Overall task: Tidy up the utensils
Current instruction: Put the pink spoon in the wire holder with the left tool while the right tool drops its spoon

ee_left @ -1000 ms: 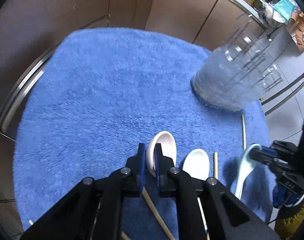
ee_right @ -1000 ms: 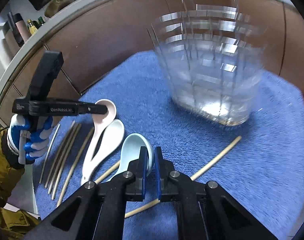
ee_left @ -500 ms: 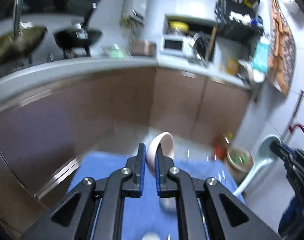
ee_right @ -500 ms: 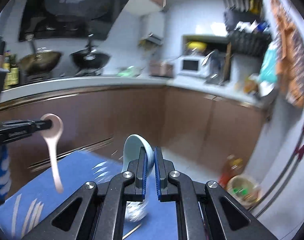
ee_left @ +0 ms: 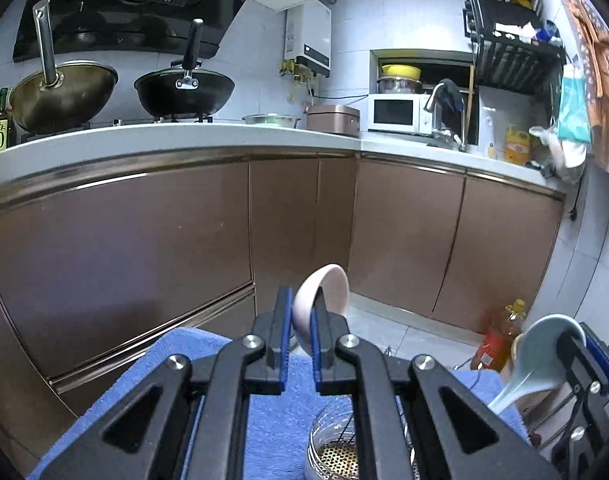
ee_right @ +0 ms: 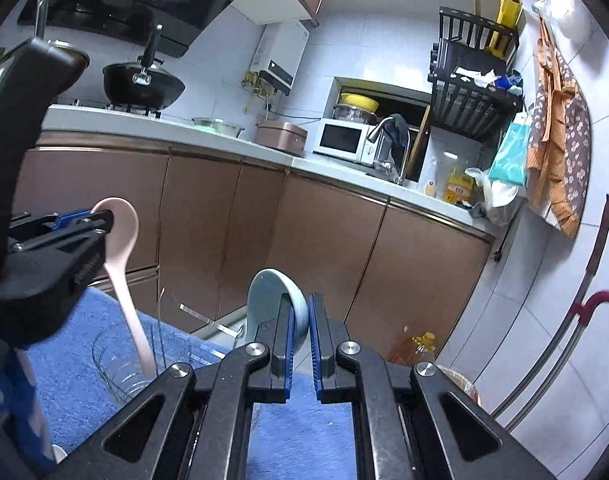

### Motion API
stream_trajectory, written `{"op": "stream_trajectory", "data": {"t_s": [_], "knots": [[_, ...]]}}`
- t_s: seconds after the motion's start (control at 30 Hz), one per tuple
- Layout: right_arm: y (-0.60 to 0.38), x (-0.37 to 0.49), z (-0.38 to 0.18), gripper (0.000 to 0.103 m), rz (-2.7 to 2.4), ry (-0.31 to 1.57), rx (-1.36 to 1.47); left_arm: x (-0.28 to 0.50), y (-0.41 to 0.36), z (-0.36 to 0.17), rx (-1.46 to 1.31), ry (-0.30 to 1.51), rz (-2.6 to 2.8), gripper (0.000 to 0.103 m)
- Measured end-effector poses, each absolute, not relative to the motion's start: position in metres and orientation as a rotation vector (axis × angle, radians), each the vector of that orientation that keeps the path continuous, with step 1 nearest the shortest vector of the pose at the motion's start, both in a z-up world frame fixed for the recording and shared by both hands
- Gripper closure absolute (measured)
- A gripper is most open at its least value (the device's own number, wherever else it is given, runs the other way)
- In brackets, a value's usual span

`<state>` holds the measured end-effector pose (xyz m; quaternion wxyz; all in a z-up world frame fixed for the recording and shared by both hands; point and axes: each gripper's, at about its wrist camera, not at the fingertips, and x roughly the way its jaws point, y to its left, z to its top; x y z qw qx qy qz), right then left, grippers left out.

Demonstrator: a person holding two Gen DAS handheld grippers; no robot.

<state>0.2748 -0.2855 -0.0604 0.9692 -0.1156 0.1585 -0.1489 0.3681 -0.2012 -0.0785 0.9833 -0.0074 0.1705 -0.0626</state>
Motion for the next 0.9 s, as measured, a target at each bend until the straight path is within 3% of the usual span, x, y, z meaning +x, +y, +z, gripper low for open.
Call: {"op": "stream_trajectory", "data": {"t_s": [0.23, 0.37, 0.47, 0.6, 0.9], "knots": [[-0.284, 0.284, -0.088, 0.095, -0.281, 0.367, -0.194, 0.365, -0.204, -0.102, 0.022, 0.334, -0.127, 0.093], [-0.284, 0.286, -0.095, 0.085, -0.249, 0.407, -0.17, 0.365, -0.205, -0.107, 0.031, 0.337, -0.147, 0.092], [-0.286, 0.283, -0.094, 0.072, -0.24, 0.417, -0.143, 0.364, -0.203, -0.107, 0.023, 0.356, -0.166, 0.083], [-0.291, 0.277, -0.089, 0.064, -0.229, 0.425, -0.1, 0.36, -0.198, -0.101, 0.013, 0.36, -0.194, 0.069], [-0.297, 0.242, -0.061, 0.065, -0.22, 0.389, -0.063, 0.329, -0.166, -0.07, 0.001, 0.335, -0.224, 0.069]]}}
